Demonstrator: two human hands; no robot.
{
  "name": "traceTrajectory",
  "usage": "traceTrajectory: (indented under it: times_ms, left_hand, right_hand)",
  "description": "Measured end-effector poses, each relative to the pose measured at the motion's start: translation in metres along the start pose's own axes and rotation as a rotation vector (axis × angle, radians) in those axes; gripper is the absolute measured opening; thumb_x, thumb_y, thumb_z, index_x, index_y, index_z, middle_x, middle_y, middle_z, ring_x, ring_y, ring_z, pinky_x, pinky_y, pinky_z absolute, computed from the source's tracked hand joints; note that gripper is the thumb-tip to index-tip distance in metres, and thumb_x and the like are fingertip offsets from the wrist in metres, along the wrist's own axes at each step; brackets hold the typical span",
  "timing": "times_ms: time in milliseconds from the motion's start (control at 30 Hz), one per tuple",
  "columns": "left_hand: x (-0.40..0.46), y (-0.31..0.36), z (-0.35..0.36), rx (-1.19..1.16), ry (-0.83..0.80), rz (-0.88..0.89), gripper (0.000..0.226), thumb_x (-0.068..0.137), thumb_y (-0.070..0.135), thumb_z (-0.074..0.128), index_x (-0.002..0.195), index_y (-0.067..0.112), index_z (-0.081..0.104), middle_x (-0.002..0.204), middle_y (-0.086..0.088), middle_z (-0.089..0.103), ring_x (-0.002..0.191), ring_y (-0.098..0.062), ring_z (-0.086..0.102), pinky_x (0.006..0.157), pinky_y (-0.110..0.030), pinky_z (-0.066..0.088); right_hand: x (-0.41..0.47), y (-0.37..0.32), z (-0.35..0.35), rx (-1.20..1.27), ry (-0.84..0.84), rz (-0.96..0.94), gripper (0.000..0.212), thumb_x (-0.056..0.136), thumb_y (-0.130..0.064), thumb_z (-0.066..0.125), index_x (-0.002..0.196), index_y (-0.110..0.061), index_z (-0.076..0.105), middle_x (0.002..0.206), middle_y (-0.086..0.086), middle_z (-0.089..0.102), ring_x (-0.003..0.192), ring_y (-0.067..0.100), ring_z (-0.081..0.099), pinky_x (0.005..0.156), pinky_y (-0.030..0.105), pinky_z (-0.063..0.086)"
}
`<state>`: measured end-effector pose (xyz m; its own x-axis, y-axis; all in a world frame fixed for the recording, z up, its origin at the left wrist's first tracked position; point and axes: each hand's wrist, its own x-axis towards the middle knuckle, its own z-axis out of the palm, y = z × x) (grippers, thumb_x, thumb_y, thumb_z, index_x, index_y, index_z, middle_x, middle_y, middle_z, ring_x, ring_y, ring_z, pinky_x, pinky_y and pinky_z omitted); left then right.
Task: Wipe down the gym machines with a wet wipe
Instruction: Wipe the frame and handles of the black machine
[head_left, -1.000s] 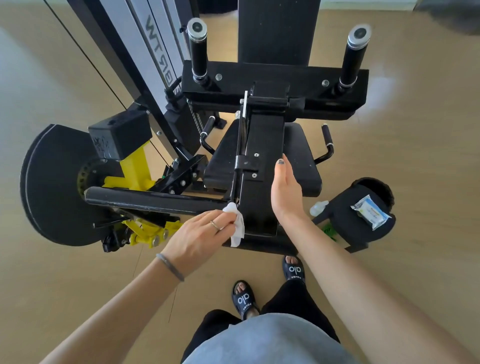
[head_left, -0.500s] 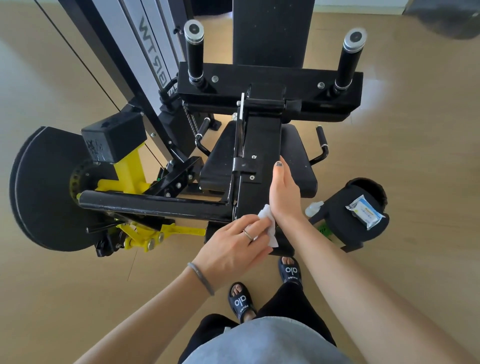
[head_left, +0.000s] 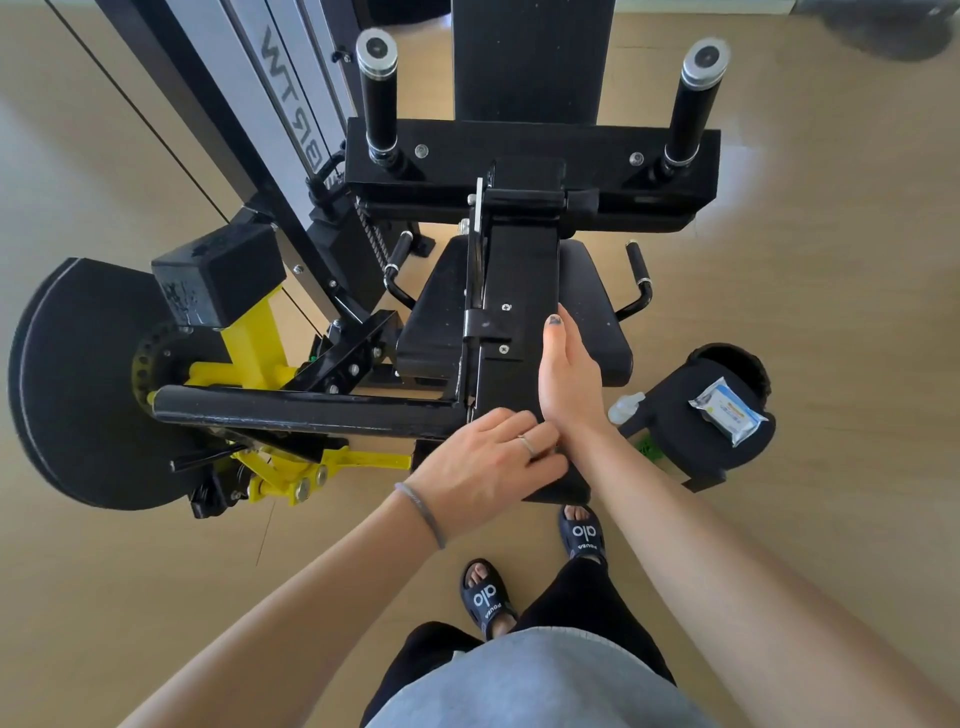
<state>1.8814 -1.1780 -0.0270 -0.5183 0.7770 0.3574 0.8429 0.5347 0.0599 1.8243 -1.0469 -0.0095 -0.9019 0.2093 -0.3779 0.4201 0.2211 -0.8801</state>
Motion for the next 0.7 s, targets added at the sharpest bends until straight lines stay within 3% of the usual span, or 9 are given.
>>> traceTrajectory:
  times_ms: [133, 267, 400, 533, 700]
  left_hand:
    - [-0.002, -0.003, 0.001, -0.016, 0.022, -0.044, 0.020, 0.096, 0.001, 0.045, 0.091, 0.016, 0.056, 0.095, -0.002, 0.056, 0.078, -0.019, 0.050, 0.075, -0.030, 0.047]
    - [-0.029, -0.024, -0.014, -0.066, 0.003, -0.115, 0.015, 0.084, 0.005, 0.067, 0.082, 0.015, 0.056, 0.092, -0.003, 0.058, 0.077, -0.021, 0.053, 0.072, -0.033, 0.047]
    - [-0.021, -0.019, -0.011, -0.053, -0.010, -0.058, 0.020, 0.082, 0.002, 0.068, 0.092, 0.015, 0.056, 0.099, -0.003, 0.058, 0.083, -0.020, 0.055, 0.080, -0.030, 0.048]
    - [-0.001, -0.010, -0.004, -0.071, 0.016, 0.014, 0.028, 0.085, 0.002, 0.067, 0.095, 0.017, 0.045, 0.098, -0.001, 0.051, 0.082, -0.018, 0.050, 0.081, -0.028, 0.050]
    - [-0.022, -0.031, -0.020, -0.074, -0.013, -0.054, 0.016, 0.096, 0.024, 0.065, 0.088, 0.015, 0.055, 0.091, -0.002, 0.057, 0.074, -0.018, 0.051, 0.069, -0.030, 0.050]
  right_hand:
    - [0.000, -0.001, 0.000, 0.029, 0.009, 0.008, 0.049, 0.111, -0.042, 0.027, 0.159, -0.031, 0.032, 0.143, 0.008, 0.058, 0.130, 0.027, 0.052, 0.072, 0.010, 0.035]
    - [0.001, -0.002, 0.003, 0.026, 0.024, 0.020, 0.052, 0.110, -0.045, 0.024, 0.159, -0.030, 0.031, 0.128, -0.008, 0.056, 0.126, 0.014, 0.051, 0.096, 0.023, 0.028]
    - [0.002, -0.001, 0.004, 0.019, 0.028, 0.020, 0.052, 0.110, -0.047, 0.024, 0.159, -0.030, 0.031, 0.134, -0.008, 0.053, 0.128, 0.013, 0.047, 0.099, 0.025, 0.028]
    - [0.000, -0.001, 0.003, -0.007, 0.015, 0.006, 0.052, 0.110, -0.049, 0.022, 0.159, -0.033, 0.028, 0.161, -0.005, 0.038, 0.148, 0.022, 0.035, 0.115, 0.034, 0.028]
    - [-0.003, -0.006, -0.001, 0.009, -0.004, 0.011, 0.052, 0.111, -0.046, 0.022, 0.160, -0.032, 0.027, 0.146, 0.002, 0.053, 0.125, 0.014, 0.050, 0.096, 0.024, 0.028]
